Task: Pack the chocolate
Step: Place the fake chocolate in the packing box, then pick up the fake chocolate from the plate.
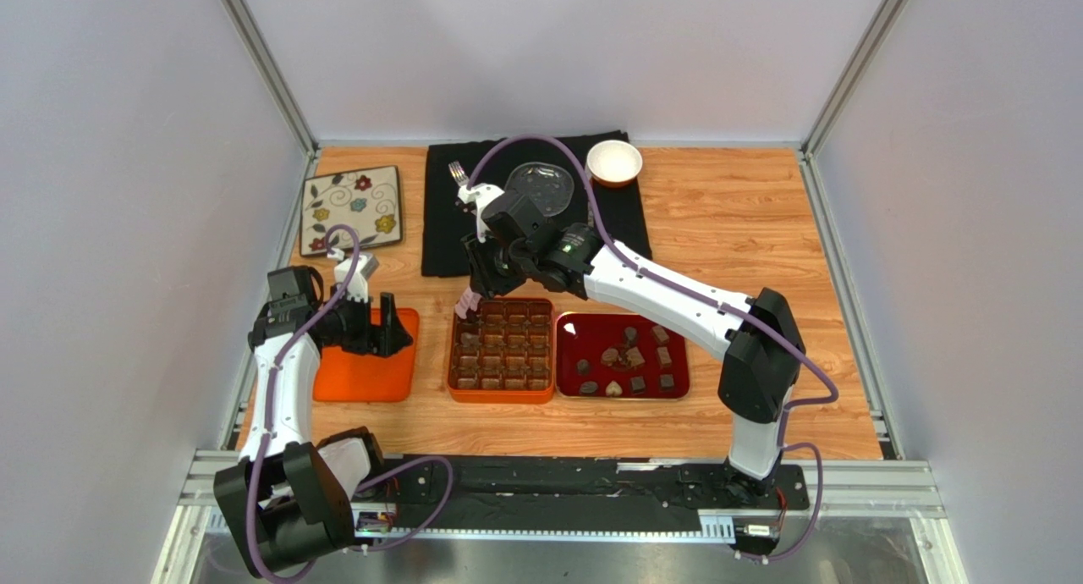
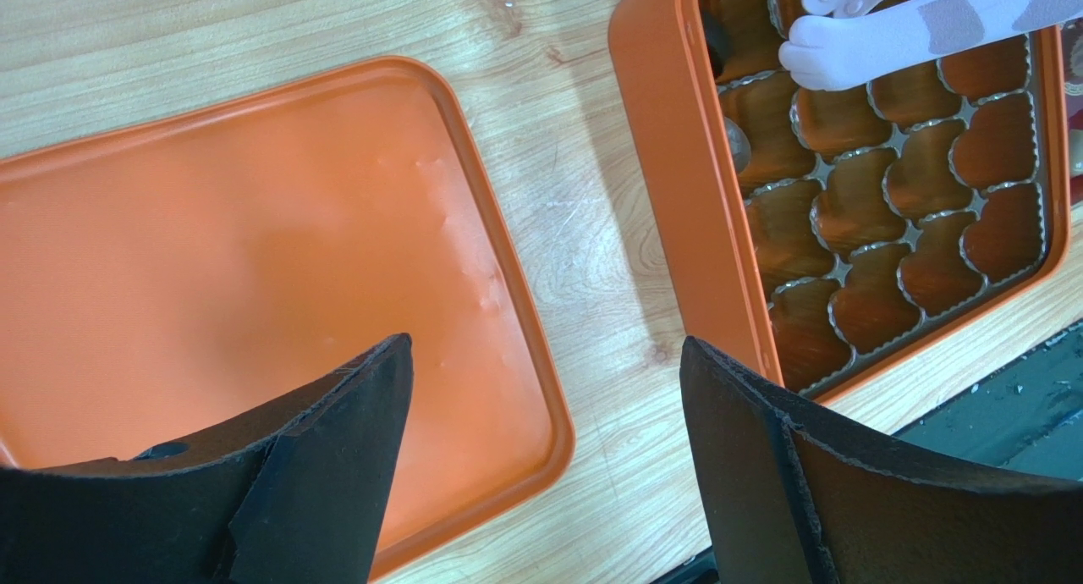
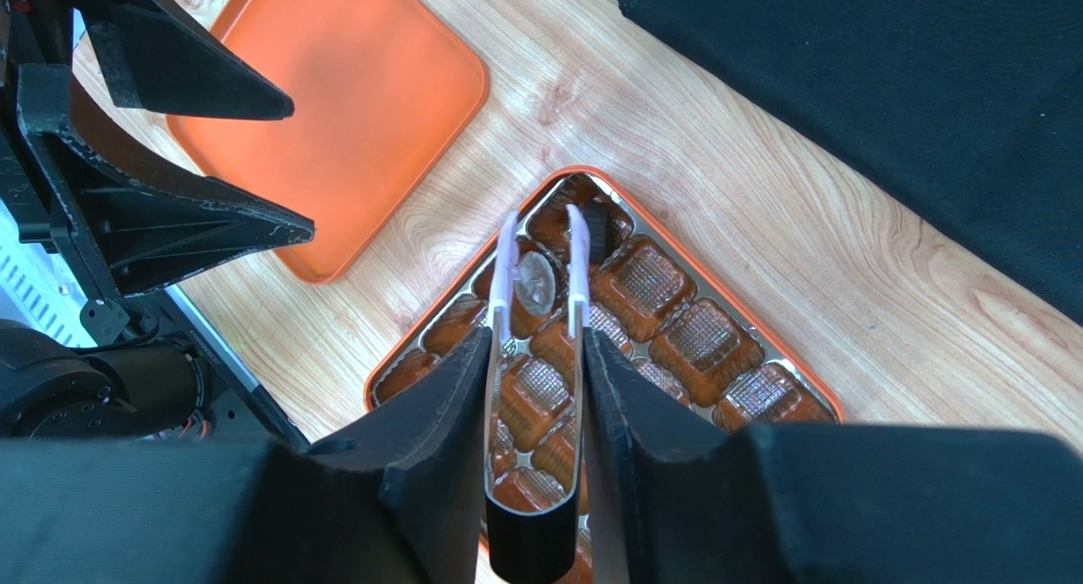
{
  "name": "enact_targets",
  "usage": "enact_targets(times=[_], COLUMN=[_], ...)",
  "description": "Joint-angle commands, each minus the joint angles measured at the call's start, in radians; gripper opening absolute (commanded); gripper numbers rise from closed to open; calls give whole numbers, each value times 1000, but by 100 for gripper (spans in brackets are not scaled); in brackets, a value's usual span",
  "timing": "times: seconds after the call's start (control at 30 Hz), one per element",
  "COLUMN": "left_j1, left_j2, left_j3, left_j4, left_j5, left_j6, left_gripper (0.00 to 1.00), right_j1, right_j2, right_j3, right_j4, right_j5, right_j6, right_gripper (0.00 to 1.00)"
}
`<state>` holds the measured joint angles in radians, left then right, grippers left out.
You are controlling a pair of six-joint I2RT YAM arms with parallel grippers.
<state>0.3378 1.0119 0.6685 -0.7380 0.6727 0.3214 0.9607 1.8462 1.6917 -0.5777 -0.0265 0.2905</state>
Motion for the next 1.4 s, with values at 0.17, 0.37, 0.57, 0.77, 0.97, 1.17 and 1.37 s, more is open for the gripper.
enact_targets(times=[0.17, 0.37, 0.57, 0.77, 0.97, 1.17, 1.37], left_j1=[15, 17, 20, 20, 18, 20, 20], left_j2=[-12, -10, -6, -4, 2, 5, 8], left_j3=[0, 0, 5, 8, 19, 22, 14], left_j4=[-6, -6, -15, -21, -23, -29, -24], left_j5=[19, 28, 25, 28, 41, 48, 56], left_j6=[38, 36, 45, 48, 41, 39, 39], left_gripper=[85, 85, 85, 85, 85, 85, 85], right_j1=[-5, -42, -85, -134, -188, -234, -270], right_j2=[-113, -292, -488, -630, -722, -752, -754], right_j3=[-47, -226, -378, -516, -576, -619, -652], right_j4=[7, -19, -65, -154, -227, -263, -263], right_j5=[72, 121, 177, 235, 283, 322, 333], right_j6=[-25, -19, 16, 65, 102, 125, 130], right_gripper=[29, 27, 28, 28, 30, 31, 35])
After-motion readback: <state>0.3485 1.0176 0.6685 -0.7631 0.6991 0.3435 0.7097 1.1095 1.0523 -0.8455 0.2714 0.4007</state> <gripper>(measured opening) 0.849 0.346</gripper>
